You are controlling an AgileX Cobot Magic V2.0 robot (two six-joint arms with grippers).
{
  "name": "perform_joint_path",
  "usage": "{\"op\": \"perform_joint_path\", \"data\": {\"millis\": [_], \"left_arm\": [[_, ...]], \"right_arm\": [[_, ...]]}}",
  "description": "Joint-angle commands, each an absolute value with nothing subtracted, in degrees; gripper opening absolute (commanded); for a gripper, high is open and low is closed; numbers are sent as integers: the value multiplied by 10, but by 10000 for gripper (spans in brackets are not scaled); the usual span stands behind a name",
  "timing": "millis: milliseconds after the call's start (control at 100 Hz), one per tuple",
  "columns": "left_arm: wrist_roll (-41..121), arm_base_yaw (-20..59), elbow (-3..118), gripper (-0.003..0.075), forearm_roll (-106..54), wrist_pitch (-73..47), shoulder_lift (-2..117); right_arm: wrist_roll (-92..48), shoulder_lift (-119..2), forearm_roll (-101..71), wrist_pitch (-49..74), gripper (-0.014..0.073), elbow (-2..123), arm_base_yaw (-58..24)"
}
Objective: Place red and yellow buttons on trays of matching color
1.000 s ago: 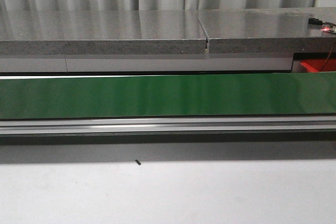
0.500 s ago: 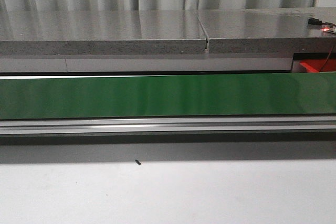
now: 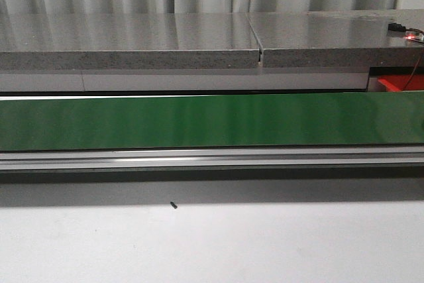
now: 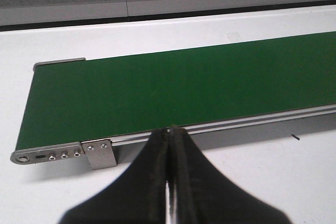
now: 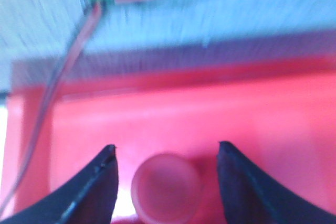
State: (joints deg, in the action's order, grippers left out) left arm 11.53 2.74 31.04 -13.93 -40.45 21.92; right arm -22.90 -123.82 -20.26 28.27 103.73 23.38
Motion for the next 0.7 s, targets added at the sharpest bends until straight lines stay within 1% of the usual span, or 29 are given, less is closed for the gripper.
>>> {"op": "perform_joint_path", "data": {"millis": [0, 130, 180, 300, 340, 360, 380, 390, 420, 430, 470, 690], "left_arm": [[111, 31, 327, -20, -149, -367, 223], [111, 31, 327, -20, -149, -367, 223], [111, 31, 327, -20, -149, -367, 223], [111, 31, 327, -20, -149, -367, 223], [111, 31, 327, -20, -149, -367, 223], [111, 31, 327, -20, -149, -367, 223], [111, 31, 327, -20, -149, -367, 223], [111, 31, 327, -20, -149, -367, 223], [111, 31, 327, -20, -149, -367, 223], [111, 31, 327, -20, -149, -367, 223], [111, 31, 327, -20, -149, -367, 223], [111, 31, 327, -20, -149, -367, 223]], "right_arm": [[-231, -1173, -215, 242, 432, 1058, 238], [-232, -1137, -214, 242, 419, 1055, 238], [-232, -1120, -215, 244, 370, 1051, 238], [-232, -1082, -222, 252, 150, 1039, 235], [-232, -1069, -222, 251, 49, 1033, 232], [-232, -1064, -222, 249, 21, 1030, 230], [-232, -1055, -222, 249, -32, 1025, 226], [-232, -1053, -222, 249, -32, 1024, 225], [-232, -1041, -222, 248, -93, 1017, 219], [-232, -1041, -222, 248, -101, 1017, 219], [-232, -1027, -222, 248, -87, 1008, 211], [-232, -942, -222, 225, -92, 923, 160]]}}
